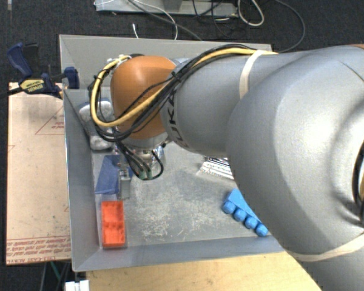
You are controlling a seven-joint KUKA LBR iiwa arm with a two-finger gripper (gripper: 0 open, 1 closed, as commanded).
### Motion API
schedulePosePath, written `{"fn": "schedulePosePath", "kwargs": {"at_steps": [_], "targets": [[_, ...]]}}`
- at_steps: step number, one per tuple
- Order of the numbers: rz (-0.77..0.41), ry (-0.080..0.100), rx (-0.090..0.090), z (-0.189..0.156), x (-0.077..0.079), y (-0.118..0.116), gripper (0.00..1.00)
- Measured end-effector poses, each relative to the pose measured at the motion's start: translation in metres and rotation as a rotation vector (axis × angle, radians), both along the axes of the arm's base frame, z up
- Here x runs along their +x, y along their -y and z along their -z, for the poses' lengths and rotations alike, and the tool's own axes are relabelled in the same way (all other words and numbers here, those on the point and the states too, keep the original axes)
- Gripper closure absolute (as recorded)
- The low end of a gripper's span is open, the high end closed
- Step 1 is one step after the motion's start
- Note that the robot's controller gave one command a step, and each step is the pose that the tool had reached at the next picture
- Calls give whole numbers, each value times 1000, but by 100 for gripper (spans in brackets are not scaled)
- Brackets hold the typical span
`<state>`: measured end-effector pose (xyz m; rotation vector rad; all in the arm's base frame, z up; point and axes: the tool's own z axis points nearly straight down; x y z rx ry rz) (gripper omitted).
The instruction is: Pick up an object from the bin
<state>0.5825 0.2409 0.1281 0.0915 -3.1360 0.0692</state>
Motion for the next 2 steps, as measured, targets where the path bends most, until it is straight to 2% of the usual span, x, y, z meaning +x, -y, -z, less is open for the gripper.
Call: {"fn": "schedulePosePath", "kwargs": {"at_steps": [2], "targets": [[0,1,1,-22,0,0,100]]}}
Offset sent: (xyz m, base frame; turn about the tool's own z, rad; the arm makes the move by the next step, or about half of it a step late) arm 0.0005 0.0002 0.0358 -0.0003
